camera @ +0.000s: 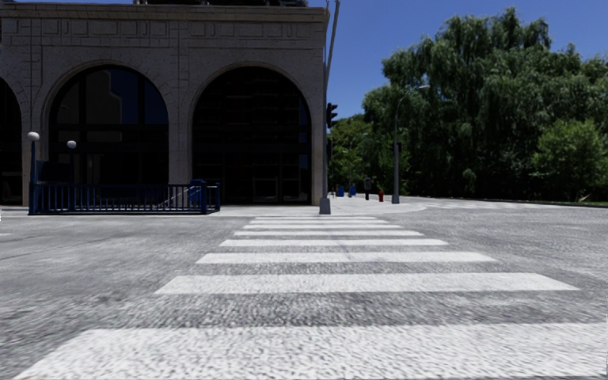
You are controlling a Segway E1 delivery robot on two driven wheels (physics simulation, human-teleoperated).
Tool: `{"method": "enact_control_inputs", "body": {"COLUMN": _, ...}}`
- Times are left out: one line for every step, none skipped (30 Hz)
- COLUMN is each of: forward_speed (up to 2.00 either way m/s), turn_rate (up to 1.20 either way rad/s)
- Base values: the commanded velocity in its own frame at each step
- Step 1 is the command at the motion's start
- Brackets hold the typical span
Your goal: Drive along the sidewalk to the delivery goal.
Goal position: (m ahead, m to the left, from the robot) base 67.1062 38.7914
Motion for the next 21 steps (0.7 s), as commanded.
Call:
{"method": "enact_control_inputs", "body": {"forward_speed": 2.0, "turn_rate": 0.32}}
{"method": "enact_control_inputs", "body": {"forward_speed": 2.0, "turn_rate": 0.32}}
{"method": "enact_control_inputs", "body": {"forward_speed": 2.0, "turn_rate": 0.32}}
{"method": "enact_control_inputs", "body": {"forward_speed": 2.0, "turn_rate": 0.32}}
{"method": "enact_control_inputs", "body": {"forward_speed": 2.0, "turn_rate": 0.26}}
{"method": "enact_control_inputs", "body": {"forward_speed": 2.0, "turn_rate": 0.02}}
{"method": "enact_control_inputs", "body": {"forward_speed": 2.0, "turn_rate": 0.0}}
{"method": "enact_control_inputs", "body": {"forward_speed": 2.0, "turn_rate": 0.0}}
{"method": "enact_control_inputs", "body": {"forward_speed": 2.0, "turn_rate": 0.0}}
{"method": "enact_control_inputs", "body": {"forward_speed": 2.0, "turn_rate": 0.0}}
{"method": "enact_control_inputs", "body": {"forward_speed": 2.0, "turn_rate": 0.0}}
{"method": "enact_control_inputs", "body": {"forward_speed": 2.0, "turn_rate": 0.0}}
{"method": "enact_control_inputs", "body": {"forward_speed": 2.0, "turn_rate": 0.0}}
{"method": "enact_control_inputs", "body": {"forward_speed": 2.0, "turn_rate": 0.0}}
{"method": "enact_control_inputs", "body": {"forward_speed": 2.0, "turn_rate": 0.0}}
{"method": "enact_control_inputs", "body": {"forward_speed": 2.0, "turn_rate": 0.0}}
{"method": "enact_control_inputs", "body": {"forward_speed": 2.0, "turn_rate": 0.0}}
{"method": "enact_control_inputs", "body": {"forward_speed": 2.0, "turn_rate": 0.0}}
{"method": "enact_control_inputs", "body": {"forward_speed": 2.0, "turn_rate": 0.0}}
{"method": "enact_control_inputs", "body": {"forward_speed": 2.0, "turn_rate": 0.0}}
{"method": "enact_control_inputs", "body": {"forward_speed": 2.0, "turn_rate": 0.0}}
